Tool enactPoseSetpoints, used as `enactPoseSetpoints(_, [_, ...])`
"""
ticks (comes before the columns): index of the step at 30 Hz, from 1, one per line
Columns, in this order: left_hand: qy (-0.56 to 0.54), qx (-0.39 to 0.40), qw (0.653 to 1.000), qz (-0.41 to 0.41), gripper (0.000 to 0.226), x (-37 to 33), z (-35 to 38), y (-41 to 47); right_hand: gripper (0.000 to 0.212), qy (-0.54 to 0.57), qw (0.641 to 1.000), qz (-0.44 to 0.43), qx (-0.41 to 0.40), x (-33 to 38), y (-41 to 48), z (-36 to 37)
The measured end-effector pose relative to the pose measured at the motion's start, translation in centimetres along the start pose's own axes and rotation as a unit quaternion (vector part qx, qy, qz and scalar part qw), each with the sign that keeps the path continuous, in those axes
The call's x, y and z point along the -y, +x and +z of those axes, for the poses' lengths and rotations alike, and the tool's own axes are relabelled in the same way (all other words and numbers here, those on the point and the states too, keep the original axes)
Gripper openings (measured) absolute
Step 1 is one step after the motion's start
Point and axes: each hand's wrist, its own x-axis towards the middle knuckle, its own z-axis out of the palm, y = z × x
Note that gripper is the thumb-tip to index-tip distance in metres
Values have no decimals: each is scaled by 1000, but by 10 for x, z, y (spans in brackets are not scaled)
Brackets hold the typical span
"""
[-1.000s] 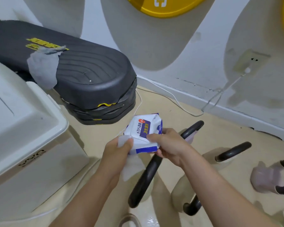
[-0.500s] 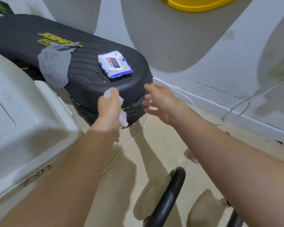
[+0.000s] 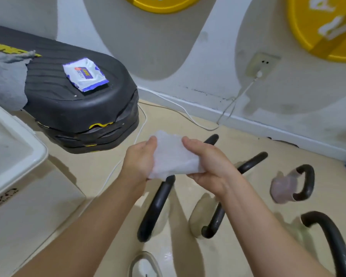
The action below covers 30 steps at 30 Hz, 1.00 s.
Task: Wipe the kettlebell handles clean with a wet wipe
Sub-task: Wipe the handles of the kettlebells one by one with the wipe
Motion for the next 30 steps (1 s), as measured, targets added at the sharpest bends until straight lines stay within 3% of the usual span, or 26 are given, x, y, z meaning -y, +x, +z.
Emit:
enactPoseSetpoints(3, [28,102,993,-55,34,-10,16,-24,44,132,991,12,11,3,-34,-18])
enactPoseSetpoints(5, [74,155,984,-40,33,-20,25,-38,44,164,986,4,18,5,-59,-29])
enactPoseSetpoints(9, [43,214,976,-20,27,-47,56,-66,40,93,989,-97,-54,5,-101,-60])
enactPoseSetpoints(12, [58,247,967,-2,24,-65,91,-91,54,56,989,-136,-22,6,-140,-78])
enactPoseSetpoints(15, [179,248,949,71,22,-78,125,-110,30,-65,987,-144,2,16,-179,-104])
enactPoseSetpoints(17, [313,231,901,194,26,-81,142,-121,10,-197,967,-158,-41,27,-205,-122])
enactPoseSetpoints(20, [483,192,761,388,31,-80,163,-142,22,-376,905,-143,-136,42,-236,-158])
enactPoseSetpoints(21, [502,185,734,419,31,-78,170,-150,23,-406,890,-135,-157,46,-246,-168])
enactPoseSetpoints(23, [502,178,717,450,29,-71,186,-164,17,-438,872,-125,-178,55,-262,-189])
enactPoseSetpoints(26, [426,183,747,477,30,-60,219,-188,10,-513,829,-120,-190,67,-285,-214])
enactPoseSetpoints(28, [344,175,819,424,33,-53,244,-201,13,-557,797,-116,-205,74,-296,-229])
enactPoseSetpoints(30, [235,145,911,307,31,-41,267,-211,16,-558,790,-120,-223,83,-306,-247])
